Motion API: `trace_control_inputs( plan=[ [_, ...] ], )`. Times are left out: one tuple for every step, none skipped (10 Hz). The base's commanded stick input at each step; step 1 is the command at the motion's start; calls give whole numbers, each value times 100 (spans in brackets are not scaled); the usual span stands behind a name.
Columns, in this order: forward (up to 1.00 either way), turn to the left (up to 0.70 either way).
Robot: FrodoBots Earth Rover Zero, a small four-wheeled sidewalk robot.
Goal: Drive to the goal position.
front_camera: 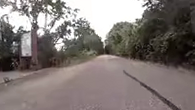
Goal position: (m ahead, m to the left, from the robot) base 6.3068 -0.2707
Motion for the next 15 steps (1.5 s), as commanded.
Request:
trace_control_inputs(
  plan=[
    [100,0],
    [100,0],
    [100,0],
    [100,0],
    [100,0],
    [100,0],
    [100,0],
    [100,0],
    [100,0],
    [100,0],
    [100,0],
    [100,0],
    [100,0],
    [100,0],
    [100,0]
  ],
)
